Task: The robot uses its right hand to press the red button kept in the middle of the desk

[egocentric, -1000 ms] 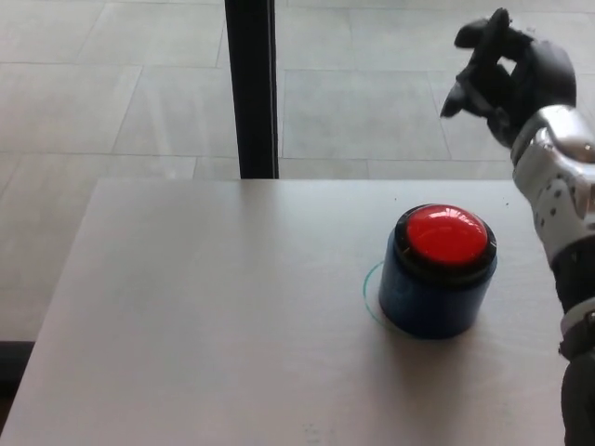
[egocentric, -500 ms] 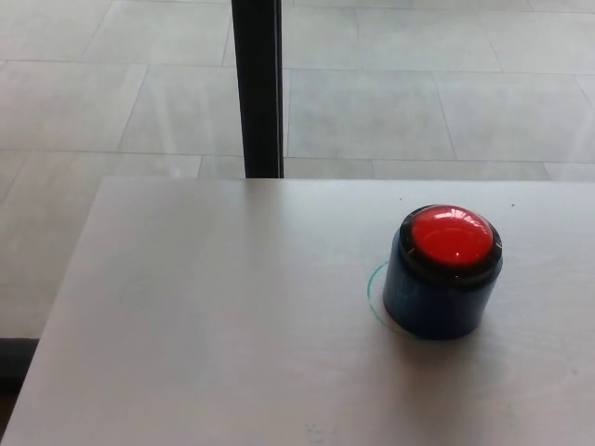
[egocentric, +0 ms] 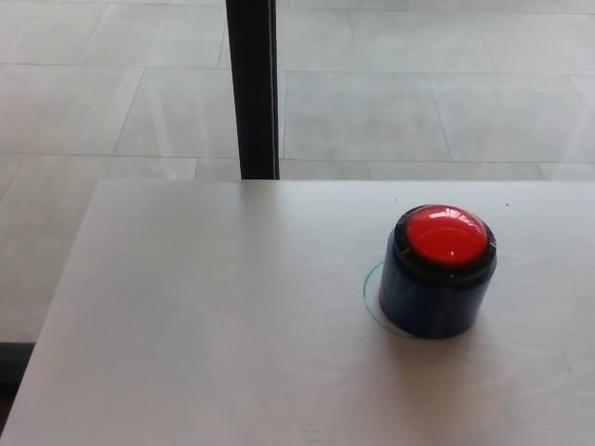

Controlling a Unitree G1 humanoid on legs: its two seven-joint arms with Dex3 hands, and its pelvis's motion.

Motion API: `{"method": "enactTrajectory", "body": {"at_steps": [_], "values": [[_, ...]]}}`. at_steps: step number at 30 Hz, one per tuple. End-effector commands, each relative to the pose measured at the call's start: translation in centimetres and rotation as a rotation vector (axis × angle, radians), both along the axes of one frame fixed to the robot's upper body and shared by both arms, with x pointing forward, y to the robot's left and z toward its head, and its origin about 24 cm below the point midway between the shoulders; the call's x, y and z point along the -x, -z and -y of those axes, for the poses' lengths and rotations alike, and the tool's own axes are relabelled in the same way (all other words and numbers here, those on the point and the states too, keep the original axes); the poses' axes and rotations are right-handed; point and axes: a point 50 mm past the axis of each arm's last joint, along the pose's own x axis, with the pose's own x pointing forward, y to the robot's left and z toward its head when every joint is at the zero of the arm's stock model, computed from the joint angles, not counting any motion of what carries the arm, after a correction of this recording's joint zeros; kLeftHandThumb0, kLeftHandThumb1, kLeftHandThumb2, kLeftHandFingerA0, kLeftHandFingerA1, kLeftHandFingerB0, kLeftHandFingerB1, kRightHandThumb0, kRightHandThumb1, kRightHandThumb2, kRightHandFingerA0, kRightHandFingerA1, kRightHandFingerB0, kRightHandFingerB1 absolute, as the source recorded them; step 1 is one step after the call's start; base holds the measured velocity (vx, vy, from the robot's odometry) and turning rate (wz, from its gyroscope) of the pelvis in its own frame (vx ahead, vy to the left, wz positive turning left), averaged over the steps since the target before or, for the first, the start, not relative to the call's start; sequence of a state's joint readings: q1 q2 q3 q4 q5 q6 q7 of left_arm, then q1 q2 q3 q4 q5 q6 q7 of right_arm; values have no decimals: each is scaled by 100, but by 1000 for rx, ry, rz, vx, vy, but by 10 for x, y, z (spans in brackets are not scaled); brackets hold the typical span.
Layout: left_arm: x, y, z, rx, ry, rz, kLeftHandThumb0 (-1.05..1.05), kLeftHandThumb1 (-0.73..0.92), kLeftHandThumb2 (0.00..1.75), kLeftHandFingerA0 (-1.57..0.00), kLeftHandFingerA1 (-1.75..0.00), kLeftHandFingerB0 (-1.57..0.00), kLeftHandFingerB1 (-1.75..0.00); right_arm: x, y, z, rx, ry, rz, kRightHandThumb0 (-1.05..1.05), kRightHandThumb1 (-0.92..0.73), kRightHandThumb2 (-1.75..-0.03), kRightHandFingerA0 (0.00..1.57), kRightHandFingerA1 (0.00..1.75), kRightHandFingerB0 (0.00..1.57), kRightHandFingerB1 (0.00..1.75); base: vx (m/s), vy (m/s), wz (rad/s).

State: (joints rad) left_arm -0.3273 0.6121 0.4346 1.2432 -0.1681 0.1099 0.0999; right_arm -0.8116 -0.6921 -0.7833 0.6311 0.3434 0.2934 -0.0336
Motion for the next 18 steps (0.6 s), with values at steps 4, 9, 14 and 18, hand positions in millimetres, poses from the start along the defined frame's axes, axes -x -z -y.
{"method": "enactTrajectory", "body": {"at_steps": [4, 9, 14, 18], "values": [[5, -3, -5, -5, -19, -9, -50, 82, 110, -18, -101, 0, -56, 69, 69, 35, -263, 286, -45, -49, -42, -130, 125, 175, 97, 154, 0, 0, 0], [4, -3, -4, -23, -8, -19, -50, 81, 113, -25, -108, 0, -55, 103, 137, 37, -443, 444, -135, -50, -37, -124, 131, 164, 95, 141, 0, 0, 0], [3, -2, -3, -17, -2, -19, -51, 75, 127, -38, -88, 0, -63, 128, 197, 24, -617, 581, -244, -47, -52, -93, 118, 166, 74, 121, 0, 0, 0], [0, -1, -1, 1, -4, 1, -49, 81, 116, -26, -119, 0, -57, 138, 218, 10, -692, 601, -245, -47, -56, -93, 85, 162, 64, 104, 0, 0, 0]]}}
